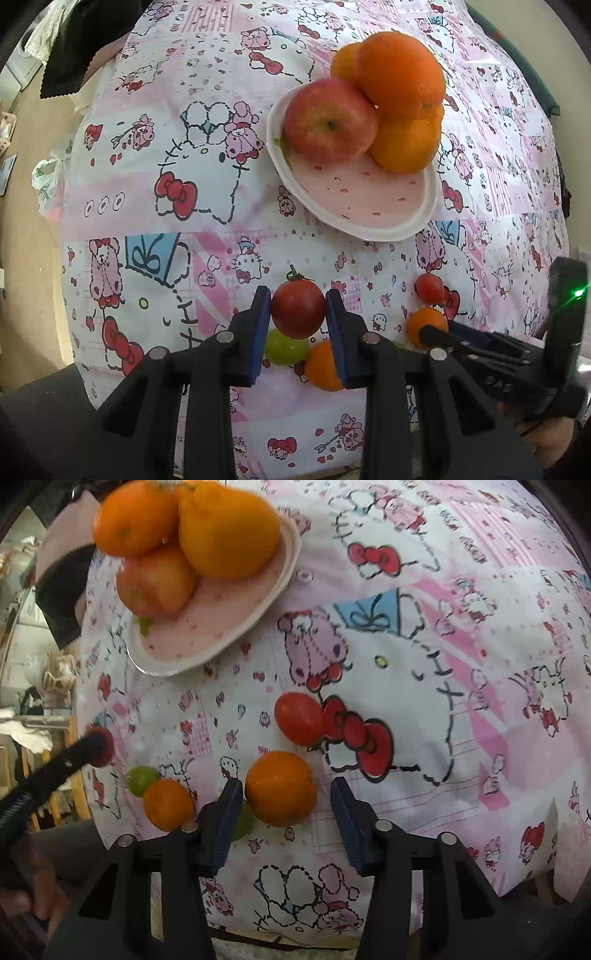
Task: Organize fruits
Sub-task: 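Grasp a red cherry tomato with the left tool while the right tool grasps a mandarin, then lower the tomato onto the plate with the left tool while the right tool lowers the mandarin there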
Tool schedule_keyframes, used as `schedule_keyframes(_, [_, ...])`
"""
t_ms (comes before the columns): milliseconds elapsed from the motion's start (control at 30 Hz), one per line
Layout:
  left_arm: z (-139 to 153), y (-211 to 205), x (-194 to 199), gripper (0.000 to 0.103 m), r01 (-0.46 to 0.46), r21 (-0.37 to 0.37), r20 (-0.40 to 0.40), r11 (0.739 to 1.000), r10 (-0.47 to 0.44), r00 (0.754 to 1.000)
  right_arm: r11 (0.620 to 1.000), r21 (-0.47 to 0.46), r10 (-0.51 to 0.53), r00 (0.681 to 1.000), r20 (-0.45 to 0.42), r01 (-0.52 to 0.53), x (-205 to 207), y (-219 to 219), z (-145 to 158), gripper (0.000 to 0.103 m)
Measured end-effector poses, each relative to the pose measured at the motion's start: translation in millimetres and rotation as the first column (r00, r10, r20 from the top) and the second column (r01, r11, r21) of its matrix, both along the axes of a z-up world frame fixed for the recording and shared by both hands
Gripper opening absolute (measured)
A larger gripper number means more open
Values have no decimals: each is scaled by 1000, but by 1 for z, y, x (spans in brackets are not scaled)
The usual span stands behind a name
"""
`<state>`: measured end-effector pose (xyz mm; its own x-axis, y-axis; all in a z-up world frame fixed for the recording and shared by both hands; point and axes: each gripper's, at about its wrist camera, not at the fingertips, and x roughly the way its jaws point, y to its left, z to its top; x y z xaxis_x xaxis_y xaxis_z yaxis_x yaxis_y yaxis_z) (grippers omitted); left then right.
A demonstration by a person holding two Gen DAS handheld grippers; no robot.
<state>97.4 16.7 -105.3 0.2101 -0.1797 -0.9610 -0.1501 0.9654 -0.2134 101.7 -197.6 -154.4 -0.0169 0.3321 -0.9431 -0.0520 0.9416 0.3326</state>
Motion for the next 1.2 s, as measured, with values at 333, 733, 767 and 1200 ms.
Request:
schedule_keyframes(333, [7, 4, -1, 26, -24, -39, 22, 999, 25, 999, 997, 62, 37, 994, 104, -43, -6, 6, 31, 40])
schedule_keyframes(733, [19, -14, 35, 26, 50, 8, 128, 999, -51, 990, 979, 202, -33, 962, 272, -24, 50, 8, 78, 40])
schedule_keyframes(767, [18, -14, 40, 26, 49, -4, 135, 999, -48, 990, 980, 197, -31, 962, 271, -24, 58, 11, 74, 40])
schedule_keyframes(1200, [-20, -33, 85, 27, 102, 52, 112, 993, -108, 988, 988, 156, -27, 978, 206, -6, 99, 21, 30, 40])
